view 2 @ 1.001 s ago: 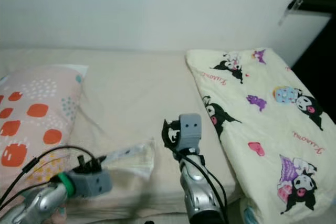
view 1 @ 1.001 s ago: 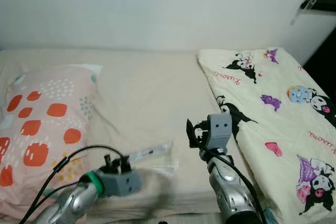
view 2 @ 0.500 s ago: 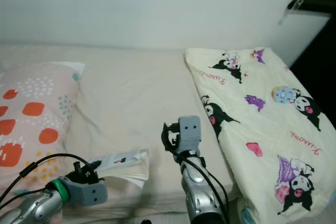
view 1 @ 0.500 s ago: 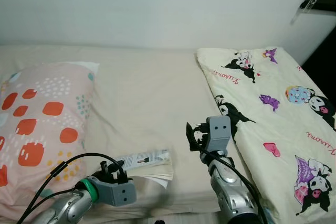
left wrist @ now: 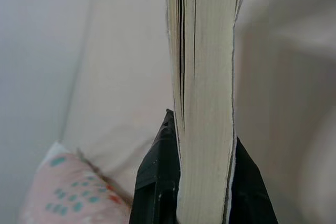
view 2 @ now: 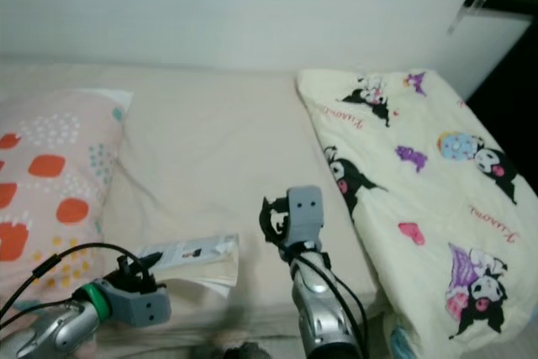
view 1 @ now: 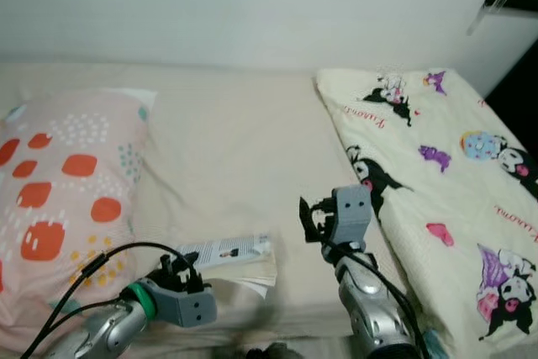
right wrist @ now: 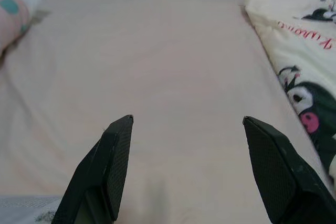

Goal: Clean up the room

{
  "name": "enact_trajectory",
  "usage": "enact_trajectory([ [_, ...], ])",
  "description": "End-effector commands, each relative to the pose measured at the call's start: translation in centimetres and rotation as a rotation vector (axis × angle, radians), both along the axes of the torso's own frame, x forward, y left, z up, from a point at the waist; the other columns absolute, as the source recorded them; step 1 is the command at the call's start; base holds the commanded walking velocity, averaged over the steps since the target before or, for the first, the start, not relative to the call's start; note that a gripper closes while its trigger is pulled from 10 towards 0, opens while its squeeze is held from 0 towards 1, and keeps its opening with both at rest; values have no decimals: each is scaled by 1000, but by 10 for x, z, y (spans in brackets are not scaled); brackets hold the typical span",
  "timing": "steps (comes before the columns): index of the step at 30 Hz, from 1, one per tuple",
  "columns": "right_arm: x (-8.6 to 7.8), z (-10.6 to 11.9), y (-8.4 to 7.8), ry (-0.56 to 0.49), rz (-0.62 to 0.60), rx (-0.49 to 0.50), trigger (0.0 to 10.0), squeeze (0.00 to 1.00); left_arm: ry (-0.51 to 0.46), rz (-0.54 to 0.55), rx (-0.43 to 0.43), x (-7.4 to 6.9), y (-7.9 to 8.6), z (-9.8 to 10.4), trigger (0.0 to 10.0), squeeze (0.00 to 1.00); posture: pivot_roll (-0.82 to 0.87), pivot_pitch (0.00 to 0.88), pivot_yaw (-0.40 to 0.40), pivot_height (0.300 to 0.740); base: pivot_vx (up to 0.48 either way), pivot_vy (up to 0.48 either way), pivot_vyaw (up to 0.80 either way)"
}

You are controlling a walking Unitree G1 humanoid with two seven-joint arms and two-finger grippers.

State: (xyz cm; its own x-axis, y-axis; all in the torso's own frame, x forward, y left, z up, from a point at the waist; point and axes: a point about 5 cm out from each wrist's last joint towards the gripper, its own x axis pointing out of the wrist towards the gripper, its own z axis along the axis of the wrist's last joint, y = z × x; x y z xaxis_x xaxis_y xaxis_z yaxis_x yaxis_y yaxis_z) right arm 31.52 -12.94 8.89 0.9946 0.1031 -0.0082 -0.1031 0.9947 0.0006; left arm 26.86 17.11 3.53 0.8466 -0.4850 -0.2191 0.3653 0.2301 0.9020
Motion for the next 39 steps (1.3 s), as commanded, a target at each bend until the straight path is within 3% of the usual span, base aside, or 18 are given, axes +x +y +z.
enact_trajectory([
  [1,-5,-10,-3,44,-9,-12,10000,0,14,-24,1,-6,-3,-6,10000,122,28,138,-55,621,0,0,0],
  [11,-7,-11,-2,46,-9,1,10000,0,6,-23,5,-4,-2,-6,10000,118,28,148,-54,611,0,0,0],
  [23,-10,-10,-1,45,19,17,10000,0,-123,-2,132,6,16,0,10000,184,25,155,-57,611,0,0,0],
  [27,-11,-8,1,39,34,20,10000,0,-215,-72,196,10,22,9,10000,224,23,169,-62,611,0,0,0],
  [29,-11,-8,1,39,34,20,10000,0,-215,-72,196,10,22,9,10000,224,23,169,-62,611,0,0,0],
  [39,-18,5,4,7,59,28,10000,0,-313,-139,336,39,12,17,10000,224,-51,266,-56,611,0,0,0],
])
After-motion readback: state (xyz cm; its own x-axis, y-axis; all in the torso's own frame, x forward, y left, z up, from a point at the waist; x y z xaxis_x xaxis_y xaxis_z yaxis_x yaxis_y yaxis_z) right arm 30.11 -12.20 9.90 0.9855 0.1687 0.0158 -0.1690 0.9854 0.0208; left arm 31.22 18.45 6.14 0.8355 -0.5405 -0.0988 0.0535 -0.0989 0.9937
